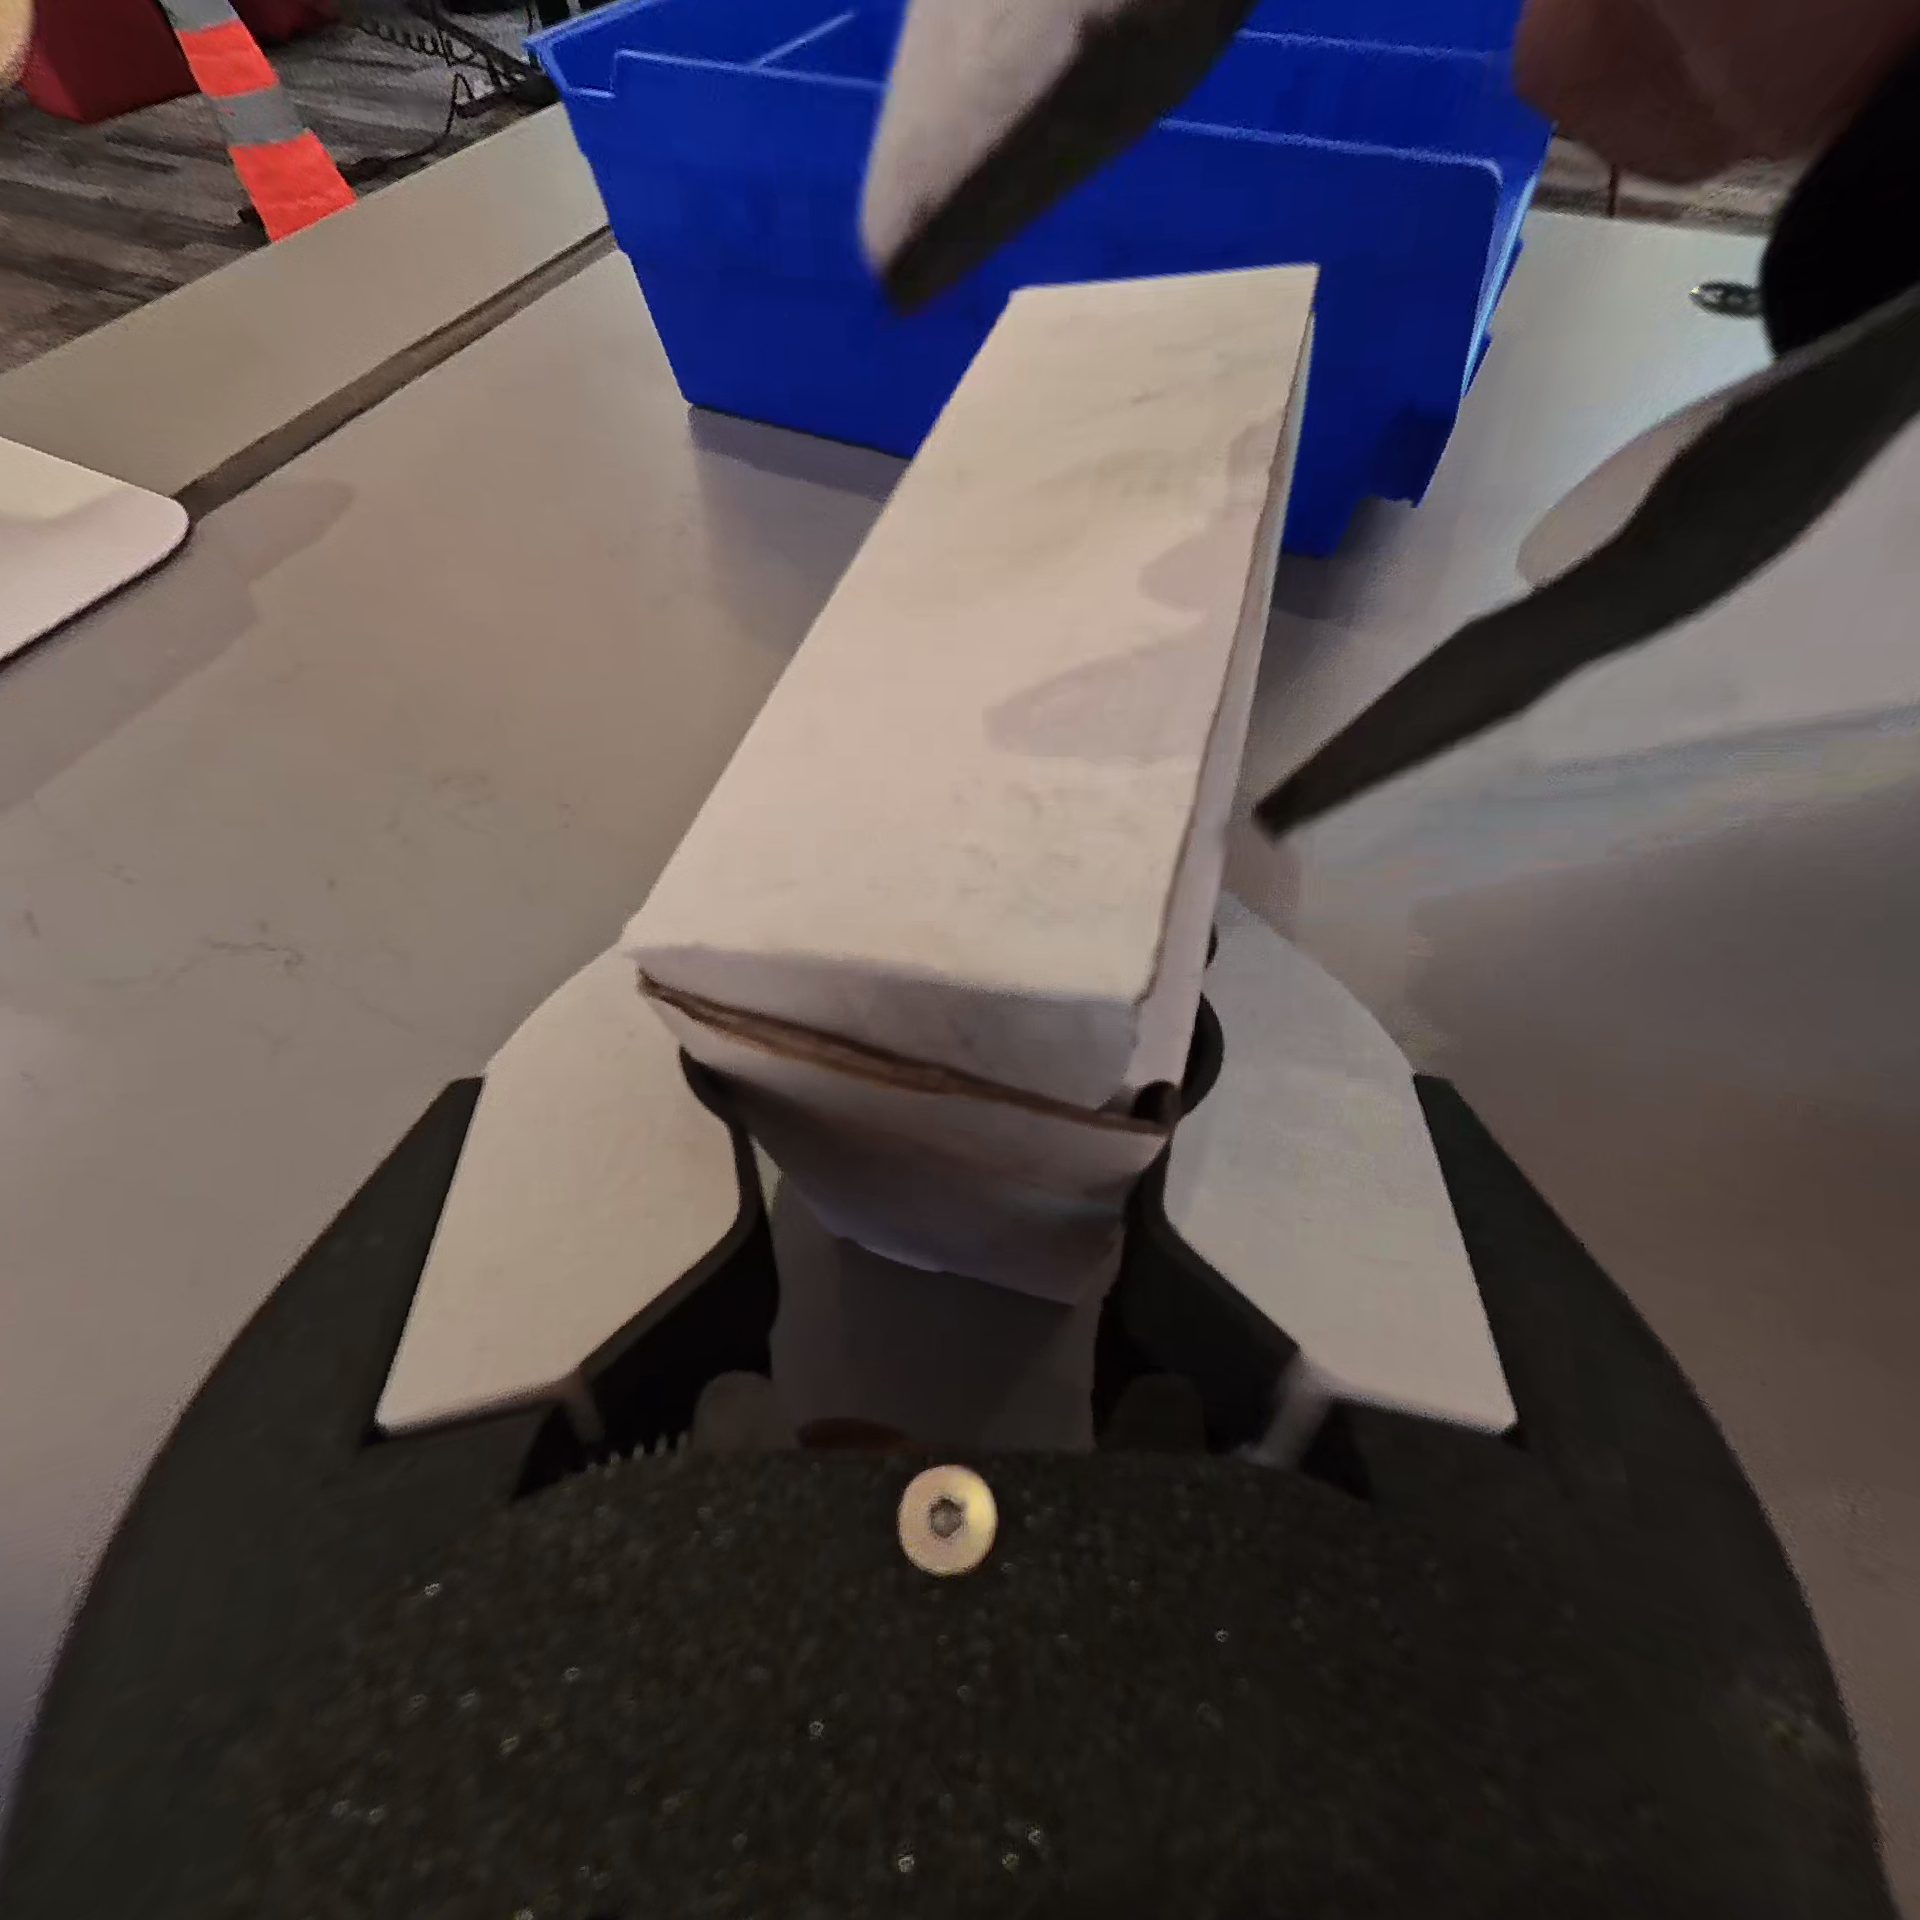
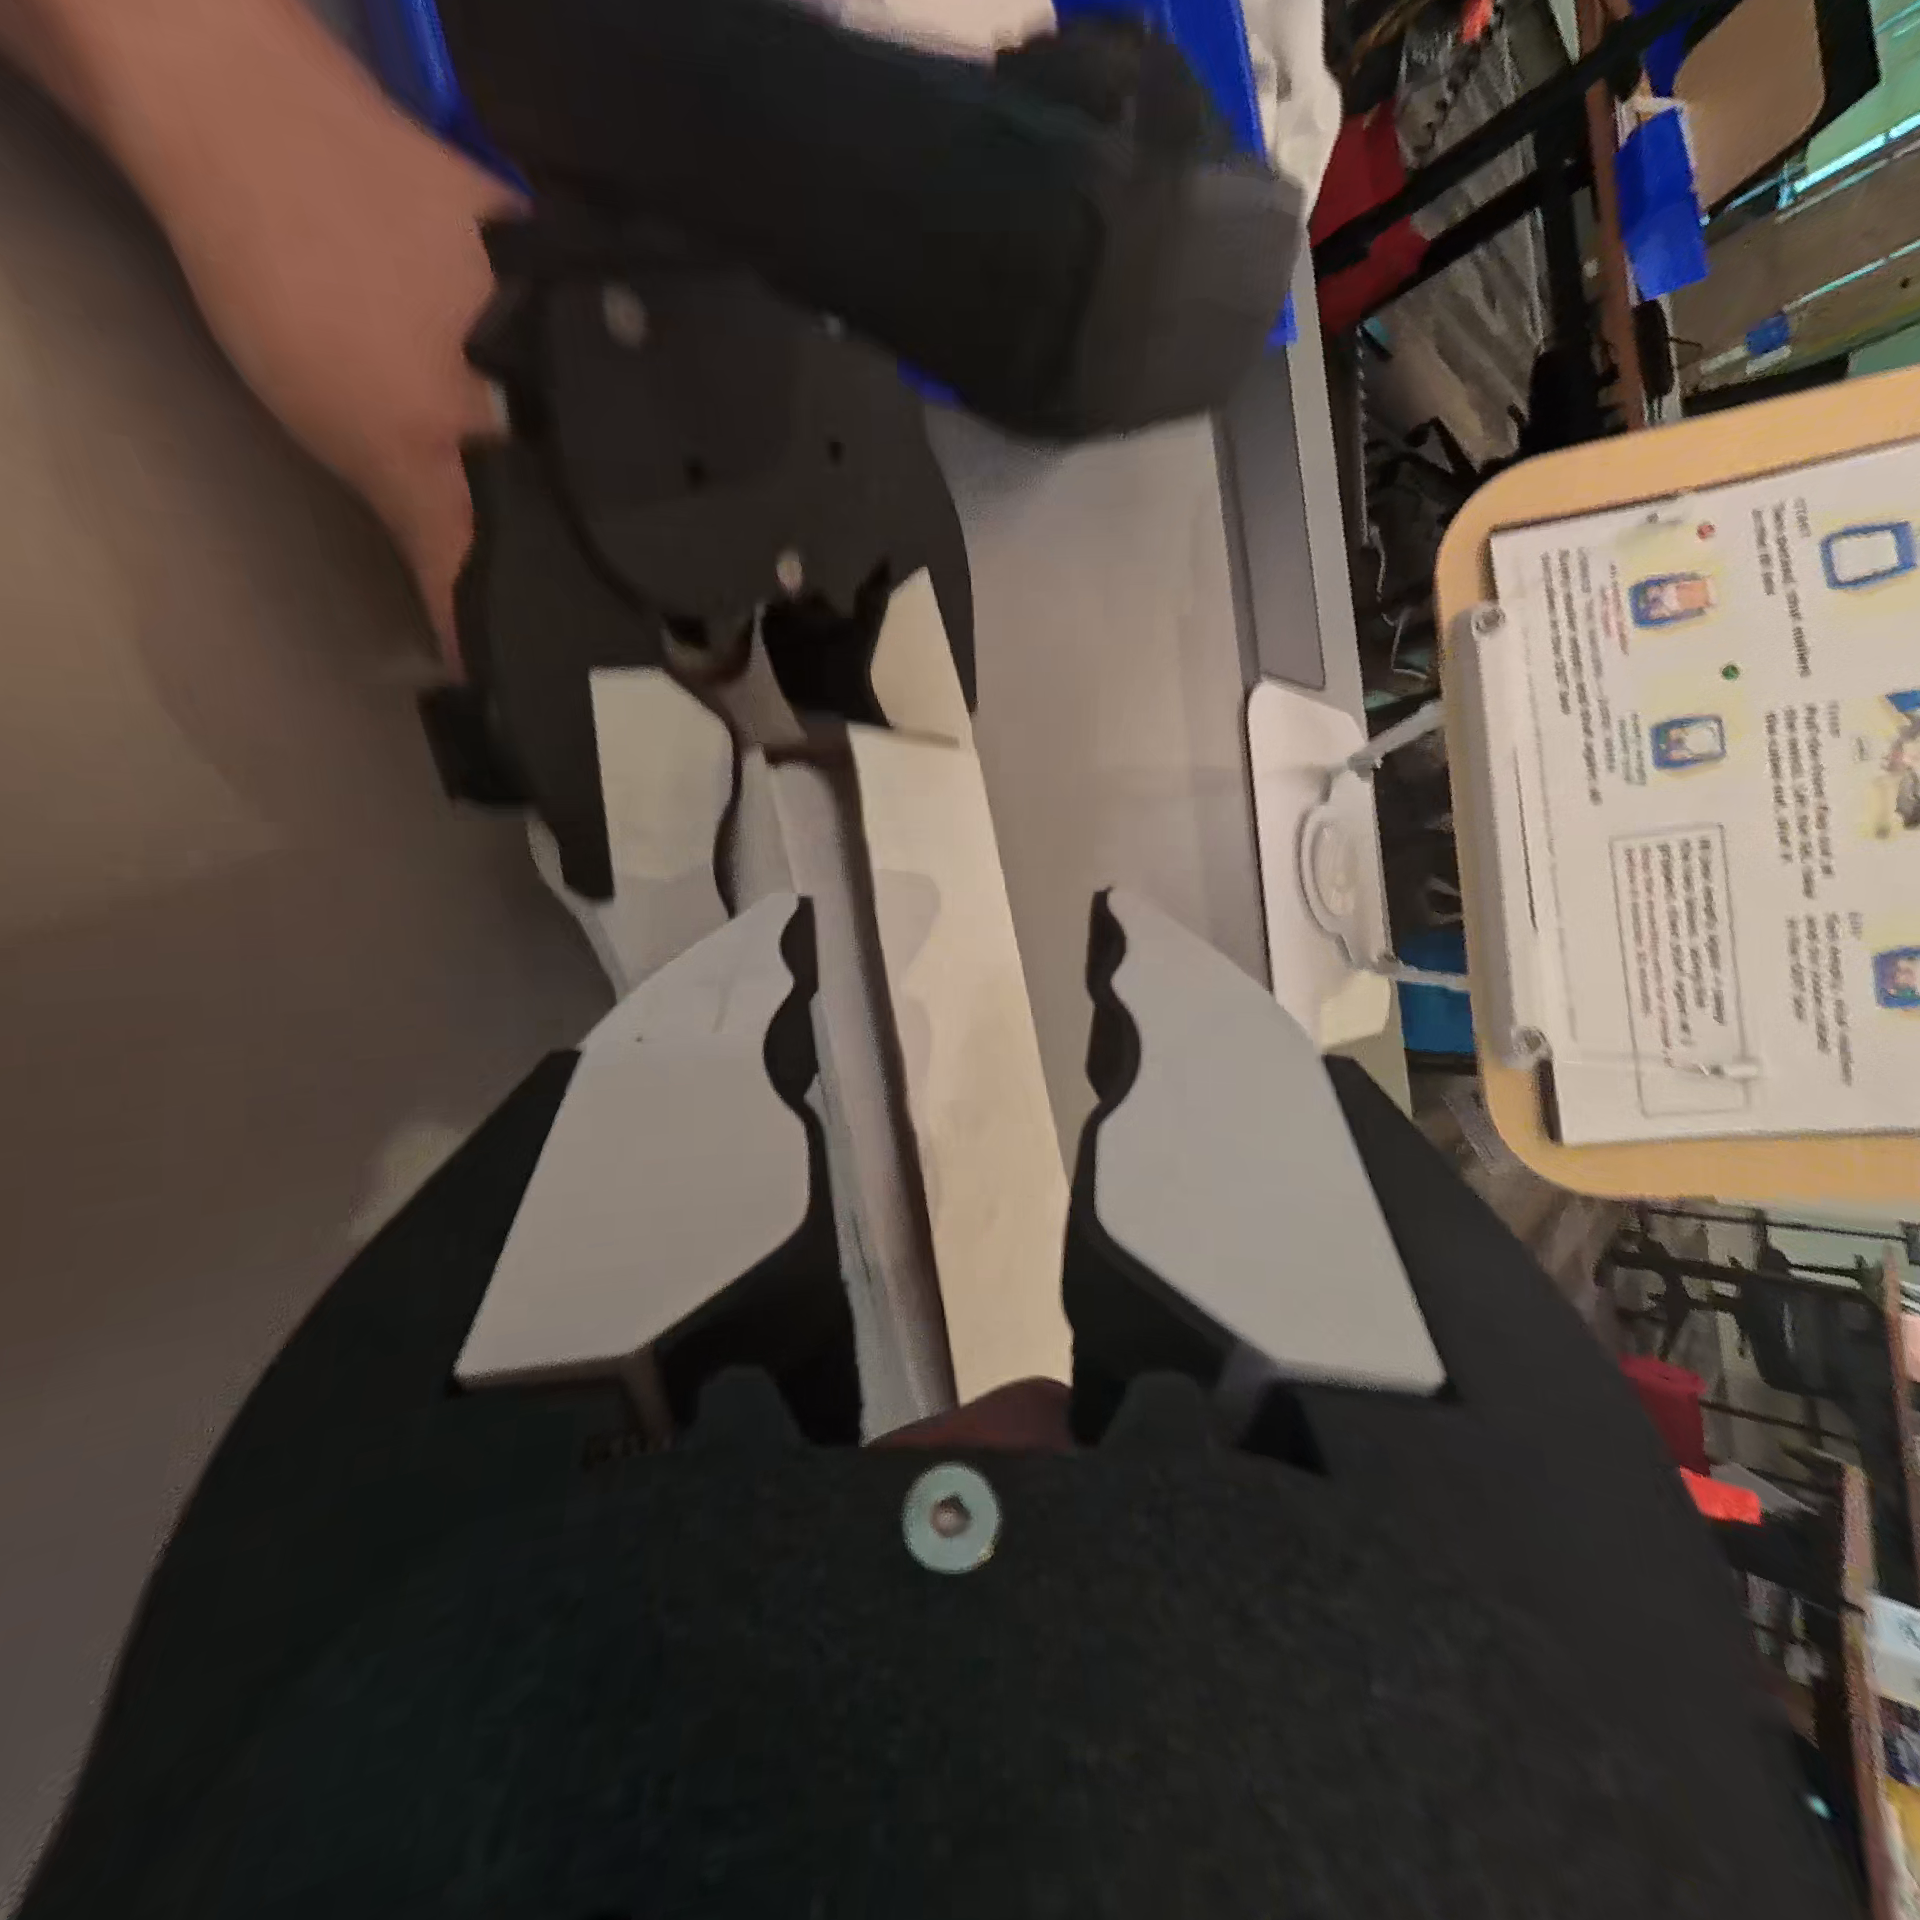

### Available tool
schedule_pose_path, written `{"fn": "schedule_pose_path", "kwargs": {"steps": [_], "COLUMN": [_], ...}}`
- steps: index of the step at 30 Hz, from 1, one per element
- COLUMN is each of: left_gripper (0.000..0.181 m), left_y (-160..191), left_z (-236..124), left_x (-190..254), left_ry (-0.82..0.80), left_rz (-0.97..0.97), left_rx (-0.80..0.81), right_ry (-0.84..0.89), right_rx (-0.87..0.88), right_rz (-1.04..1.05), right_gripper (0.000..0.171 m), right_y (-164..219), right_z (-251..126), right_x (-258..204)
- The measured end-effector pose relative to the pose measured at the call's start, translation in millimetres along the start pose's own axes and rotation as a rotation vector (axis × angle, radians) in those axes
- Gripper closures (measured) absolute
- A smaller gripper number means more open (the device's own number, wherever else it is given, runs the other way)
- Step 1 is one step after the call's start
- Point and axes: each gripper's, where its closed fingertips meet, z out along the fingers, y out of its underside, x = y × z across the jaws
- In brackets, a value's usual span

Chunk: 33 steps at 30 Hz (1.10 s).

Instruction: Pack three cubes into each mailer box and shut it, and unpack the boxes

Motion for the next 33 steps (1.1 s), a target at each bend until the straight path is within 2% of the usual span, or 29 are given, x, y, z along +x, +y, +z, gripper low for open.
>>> {"fn": "schedule_pose_path", "kwargs": {"steps": [4, 8, 13, 14, 16, 18, 19, 20, 21, 23, 24, 26, 28, 29, 31, 33], "left_gripper": [0.099, 0.099, 0.099, 0.099, 0.099, 0.099, 0.099, 0.099, 0.099, 0.100, 0.099, 0.099, 0.100, 0.100, 0.100, 0.100], "left_y": [0, 0, 0, 1, 1, 3, 3, 2, 1, 1, 2, 1, 0, -2, -5, -6], "left_z": [0, 0, 0, 0, -1, -2, -2, -2, -2, 0, 1, 0, -2, -3, -5, -6], "left_x": [0, 1, 1, 0, 0, 0, 3, 14, 19, 11, 9, 10, 7, 2, -1, -4], "left_ry": [0.002, 0.005, 0.005, 0.005, 0.002, -0.008, 0.008, 0.053, 0.047, -0.032, -0.032, -0.022, -0.064, -0.114, -0.201, -0.282], "left_rz": [0.004, 0.003, 0.006, 0.009, 0.022, 0.039, 0.054, 0.099, 0.131, 0.057, 0.030, 0.058, 0.115, 0.182, 0.367, 0.502], "left_rx": [0.000, 0.000, -0.001, -0.002, -0.004, -0.007, -0.007, 0.001, 0.009, -0.006, -0.010, -0.004, 0.010, 0.026, 0.056, 0.074], "right_ry": [-0.017, -0.015, -0.019, -0.008, 0.024, 0.127, 0.222, 0.356, 0.395, 0.225, 0.207, 0.146, -0.019, -0.067, 0.010, 0.064], "right_rx": [-0.030, -0.142, -0.169, -0.169, -0.143, -0.097, -0.085, -0.052, -0.016, -0.033, -0.058, -0.076, -0.113, -0.114, -0.124, -0.144], "right_rz": [0.079, 0.069, 0.071, 0.082, 0.095, 0.057, 0.031, -0.007, -0.005, 0.115, 0.127, 0.126, 0.192, 0.176, 0.056, -0.045], "right_gripper": [0.120, 0.120, 0.123, 0.115, 0.114, 0.121, 0.134, 0.166, 0.167, 0.137, 0.133, 0.134, 0.116, 0.119, 0.121, 0.137], "right_y": [34, 74, 92, 93, 90, 81, 77, 70, 64, 63, 66, 67, 65, 61, 55, 52], "right_z": [-32, -49, -40, -40, -42, -47, -50, -58, -62, -54, -53, -53, -50, -47, -37, -23], "right_x": [12, 22, 23, 27, 36, 50, 63, 82, 91, 79, 77, 67, 39, 27, 27, 28]}}
